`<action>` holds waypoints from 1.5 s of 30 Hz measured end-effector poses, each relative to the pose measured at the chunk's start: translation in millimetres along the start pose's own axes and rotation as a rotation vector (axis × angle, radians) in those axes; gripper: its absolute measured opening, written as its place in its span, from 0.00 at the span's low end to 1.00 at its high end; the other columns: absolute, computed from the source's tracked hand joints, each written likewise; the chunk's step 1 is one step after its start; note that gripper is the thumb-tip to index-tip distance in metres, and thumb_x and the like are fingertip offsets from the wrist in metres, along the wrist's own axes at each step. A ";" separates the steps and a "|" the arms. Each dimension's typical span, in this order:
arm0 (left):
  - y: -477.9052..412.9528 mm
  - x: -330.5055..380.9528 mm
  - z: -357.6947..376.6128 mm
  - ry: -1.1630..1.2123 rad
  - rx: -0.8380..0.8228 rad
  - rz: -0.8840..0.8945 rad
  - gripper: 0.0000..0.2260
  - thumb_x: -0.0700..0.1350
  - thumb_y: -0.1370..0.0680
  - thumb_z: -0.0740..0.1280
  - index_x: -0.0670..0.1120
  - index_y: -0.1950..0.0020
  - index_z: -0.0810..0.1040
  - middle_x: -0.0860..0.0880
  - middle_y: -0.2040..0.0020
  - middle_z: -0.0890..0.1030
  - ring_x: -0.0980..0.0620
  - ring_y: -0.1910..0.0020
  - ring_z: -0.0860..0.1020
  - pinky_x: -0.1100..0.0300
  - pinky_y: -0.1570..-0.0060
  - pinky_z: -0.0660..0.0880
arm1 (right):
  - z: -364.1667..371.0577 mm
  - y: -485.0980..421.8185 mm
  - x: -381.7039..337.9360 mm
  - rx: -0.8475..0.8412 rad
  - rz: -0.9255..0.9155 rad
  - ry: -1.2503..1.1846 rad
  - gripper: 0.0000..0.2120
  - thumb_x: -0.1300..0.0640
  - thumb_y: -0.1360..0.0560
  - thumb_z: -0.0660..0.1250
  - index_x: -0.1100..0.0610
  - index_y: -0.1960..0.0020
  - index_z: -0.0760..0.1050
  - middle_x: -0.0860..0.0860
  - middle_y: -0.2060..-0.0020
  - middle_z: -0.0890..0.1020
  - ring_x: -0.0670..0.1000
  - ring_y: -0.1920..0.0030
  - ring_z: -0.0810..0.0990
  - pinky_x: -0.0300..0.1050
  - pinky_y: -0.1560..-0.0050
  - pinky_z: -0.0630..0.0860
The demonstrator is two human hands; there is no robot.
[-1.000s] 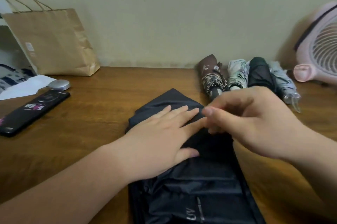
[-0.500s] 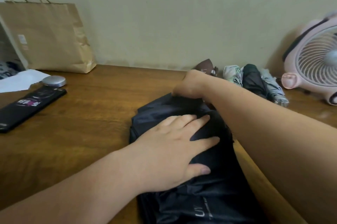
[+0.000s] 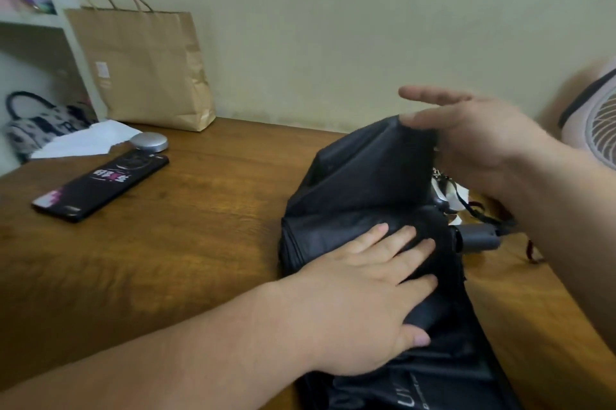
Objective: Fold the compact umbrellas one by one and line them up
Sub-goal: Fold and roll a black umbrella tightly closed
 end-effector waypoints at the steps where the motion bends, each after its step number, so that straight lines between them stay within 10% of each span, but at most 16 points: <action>1: 0.3 0.4 -0.3 0.020 -0.019 0.004 0.28 0.59 0.14 0.50 0.51 0.16 0.50 0.51 0.17 0.35 0.55 0.22 0.27 0.59 0.30 0.21 | -9.4 10.8 5.5 0.037 -0.006 -0.036 0.17 0.67 0.23 0.67 0.53 0.38 0.80 0.60 0.47 0.84 0.55 0.49 0.82 0.43 0.55 0.78; 6: -0.4 1.1 -0.8 0.047 -0.021 0.007 0.27 0.58 0.13 0.51 0.52 0.16 0.52 0.51 0.17 0.36 0.54 0.22 0.27 0.59 0.31 0.21 | -28.3 62.5 30.4 0.058 -0.073 -0.159 0.16 0.66 0.29 0.69 0.56 0.43 0.82 0.61 0.49 0.83 0.59 0.47 0.81 0.53 0.43 0.73; 12: 10.4 -6.1 -24.4 0.227 -0.012 -0.008 0.18 0.50 0.14 0.61 0.52 0.24 0.72 0.57 0.16 0.53 0.62 0.20 0.40 0.76 0.36 0.27 | -19.9 89.4 53.8 0.063 -0.161 -0.302 0.15 0.60 0.36 0.75 0.54 0.50 0.86 0.63 0.58 0.77 0.59 0.55 0.73 0.48 0.50 0.71; 16: 39.0 -12.5 -49.5 0.322 0.109 -0.227 0.09 0.52 0.17 0.66 0.57 0.39 0.83 0.63 0.35 0.79 0.65 0.32 0.71 0.68 0.28 0.64 | -16.6 97.5 81.4 0.125 -0.172 -0.332 0.12 0.68 0.29 0.69 0.56 0.53 0.86 0.53 0.65 0.84 0.48 0.63 0.81 0.34 0.60 0.79; 19: 62.5 -32.8 -61.6 0.574 0.586 -0.594 0.04 0.51 0.23 0.73 0.54 0.57 0.84 0.57 0.60 0.84 0.60 0.61 0.82 0.54 0.54 0.82 | -17.0 99.0 91.6 0.163 -0.153 -0.357 0.17 0.73 0.26 0.67 0.53 0.56 0.86 0.53 0.64 0.85 0.49 0.61 0.83 0.35 0.57 0.80; 21: 69.2 -53.7 -60.0 0.838 0.794 -0.774 0.03 0.45 0.23 0.75 0.47 0.56 0.83 0.50 0.66 0.83 0.53 0.70 0.81 0.53 0.66 0.82 | -15.6 98.2 94.2 0.181 -0.141 -0.396 0.17 0.75 0.26 0.65 0.56 0.54 0.85 0.54 0.62 0.86 0.50 0.61 0.83 0.36 0.56 0.80; 30: 38.4 -57.6 -53.4 1.323 0.421 -0.796 0.11 0.43 0.22 0.74 0.44 0.41 0.80 0.44 0.67 0.80 0.52 0.77 0.74 0.64 0.80 0.70 | -16.3 96.3 94.7 0.133 -0.191 -0.342 0.11 0.67 0.30 0.72 0.53 0.54 0.85 0.59 0.61 0.82 0.56 0.59 0.79 0.45 0.54 0.76; 39: 40.6 -49.1 -37.3 1.555 0.519 -0.724 0.03 0.43 0.21 0.70 0.44 0.52 0.79 0.49 0.68 0.73 0.54 0.68 0.72 0.49 0.57 0.83 | -18.2 96.4 88.7 0.179 -0.230 -0.282 0.13 0.68 0.29 0.74 0.50 0.56 0.85 0.56 0.66 0.80 0.54 0.63 0.76 0.48 0.55 0.72; 45: 47.7 -32.6 -29.6 1.423 0.637 -0.860 0.22 0.60 0.27 0.73 0.39 0.58 0.78 0.41 0.66 0.81 0.47 0.69 0.77 0.43 0.57 0.84 | -21.7 95.6 91.2 0.178 -0.166 -0.110 0.07 0.63 0.27 0.76 0.50 0.56 0.85 0.58 0.68 0.75 0.54 0.65 0.69 0.47 0.59 0.66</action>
Point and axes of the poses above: each hand's wrist, its own y-axis away from the middle knuckle, its own z-axis out of the palm, x = y × z, the point moved 3 cm from there along -y, towards the middle knuckle
